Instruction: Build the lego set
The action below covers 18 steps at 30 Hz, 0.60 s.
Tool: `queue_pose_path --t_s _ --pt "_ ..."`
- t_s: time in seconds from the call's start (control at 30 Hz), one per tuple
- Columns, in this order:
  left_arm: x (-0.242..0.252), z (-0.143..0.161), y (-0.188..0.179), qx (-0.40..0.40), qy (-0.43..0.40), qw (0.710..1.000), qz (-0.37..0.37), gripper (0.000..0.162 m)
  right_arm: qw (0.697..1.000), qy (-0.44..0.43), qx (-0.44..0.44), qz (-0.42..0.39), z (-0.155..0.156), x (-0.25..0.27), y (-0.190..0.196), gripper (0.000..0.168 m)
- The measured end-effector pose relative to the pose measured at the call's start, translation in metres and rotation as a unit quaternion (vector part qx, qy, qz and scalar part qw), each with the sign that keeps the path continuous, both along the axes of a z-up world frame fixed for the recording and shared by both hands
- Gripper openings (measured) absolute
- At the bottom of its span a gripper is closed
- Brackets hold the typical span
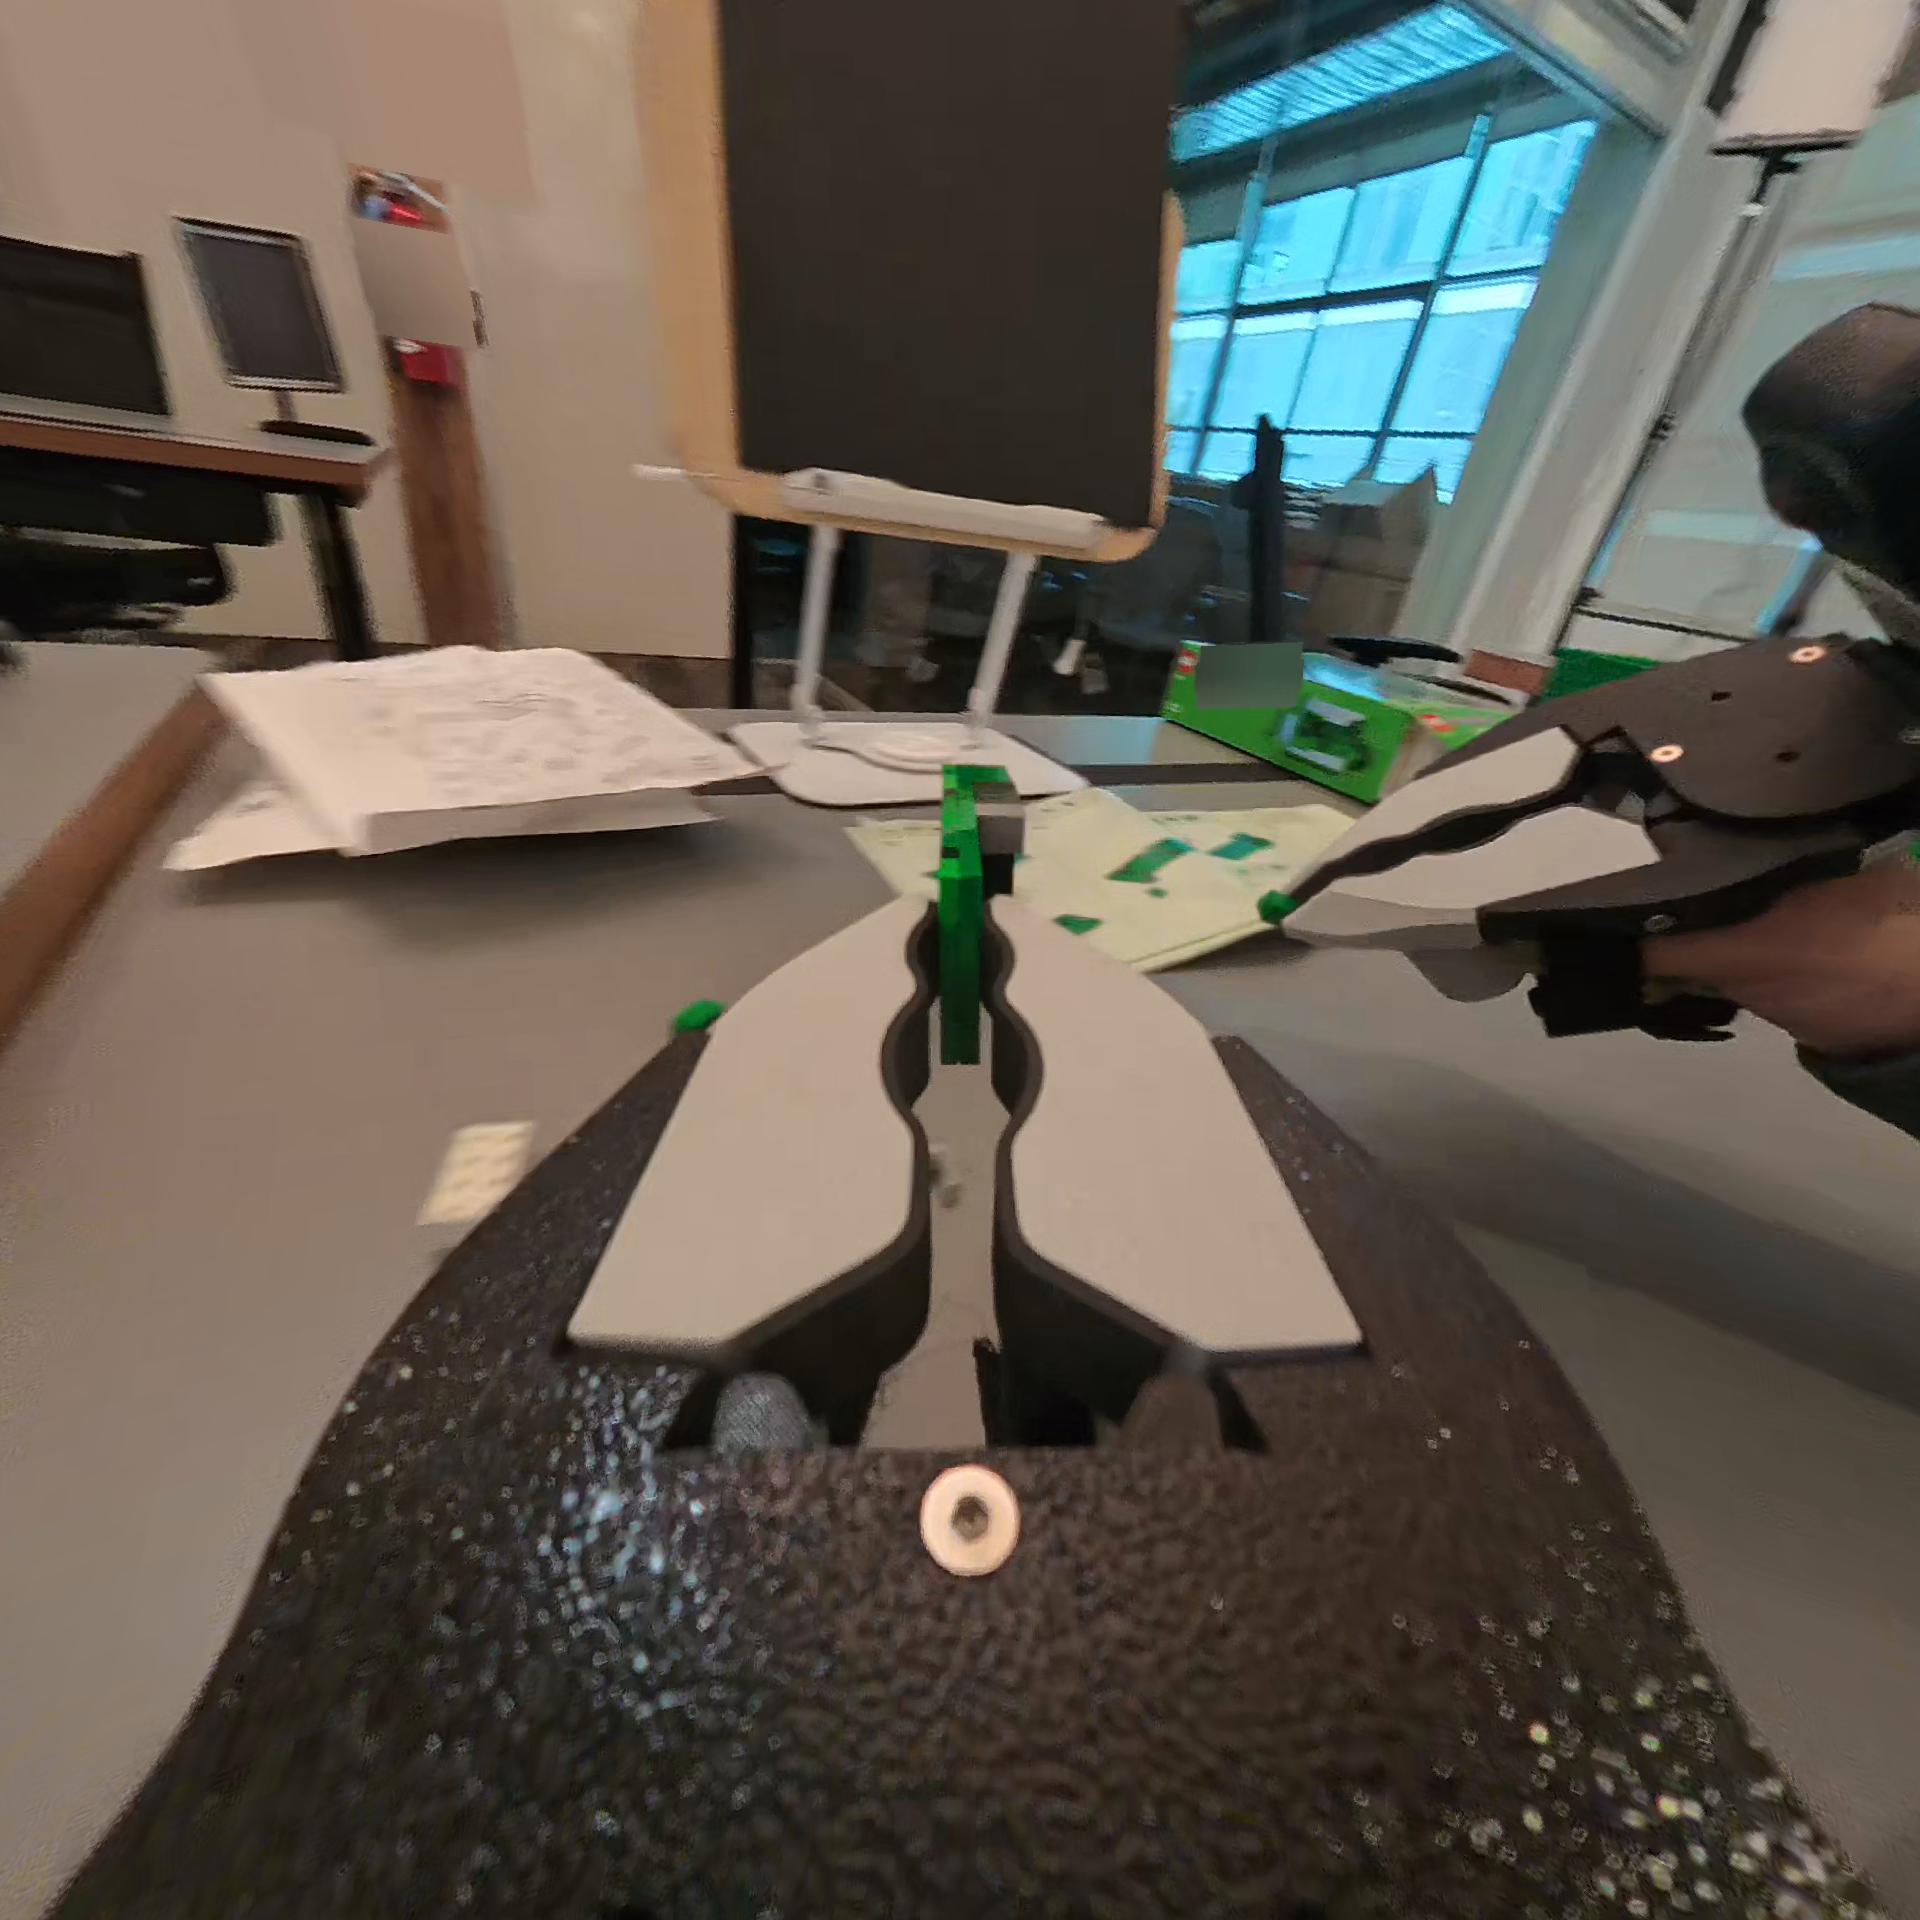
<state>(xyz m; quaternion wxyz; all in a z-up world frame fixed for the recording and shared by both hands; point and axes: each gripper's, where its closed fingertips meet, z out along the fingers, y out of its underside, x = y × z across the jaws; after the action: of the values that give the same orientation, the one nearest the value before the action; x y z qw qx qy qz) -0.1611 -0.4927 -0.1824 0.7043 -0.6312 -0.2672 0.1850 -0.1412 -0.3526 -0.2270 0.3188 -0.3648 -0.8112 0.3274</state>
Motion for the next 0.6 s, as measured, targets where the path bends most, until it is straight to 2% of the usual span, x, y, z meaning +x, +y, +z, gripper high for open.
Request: queue_pose_path --t_s 0.1,0.23,0.43,0.6 --pt "0.024 -0.003 0.058 -0.014 -0.002 0.997 -0.073 0.006 0.998 -0.012 0.003 -0.062 -0.006 0.040 0.057 0.008" --pt "0.066 -0.013 0.139 -0.064 0.008 0.983 -0.171 0.005 0.991 -0.015 -0.036 -0.126 -0.003 0.088 0.116 0.008" --pt "0.100 -0.021 0.227 -0.094 0.034 0.968 -0.232 0.006 0.985 0.018 -0.099 -0.140 0.021 0.124 0.147 0.008" --pt "0.112 -0.024 0.268 -0.110 0.068 0.961 -0.246 0.005 0.983 0.028 -0.118 -0.138 0.022 0.129 0.161 0.008"
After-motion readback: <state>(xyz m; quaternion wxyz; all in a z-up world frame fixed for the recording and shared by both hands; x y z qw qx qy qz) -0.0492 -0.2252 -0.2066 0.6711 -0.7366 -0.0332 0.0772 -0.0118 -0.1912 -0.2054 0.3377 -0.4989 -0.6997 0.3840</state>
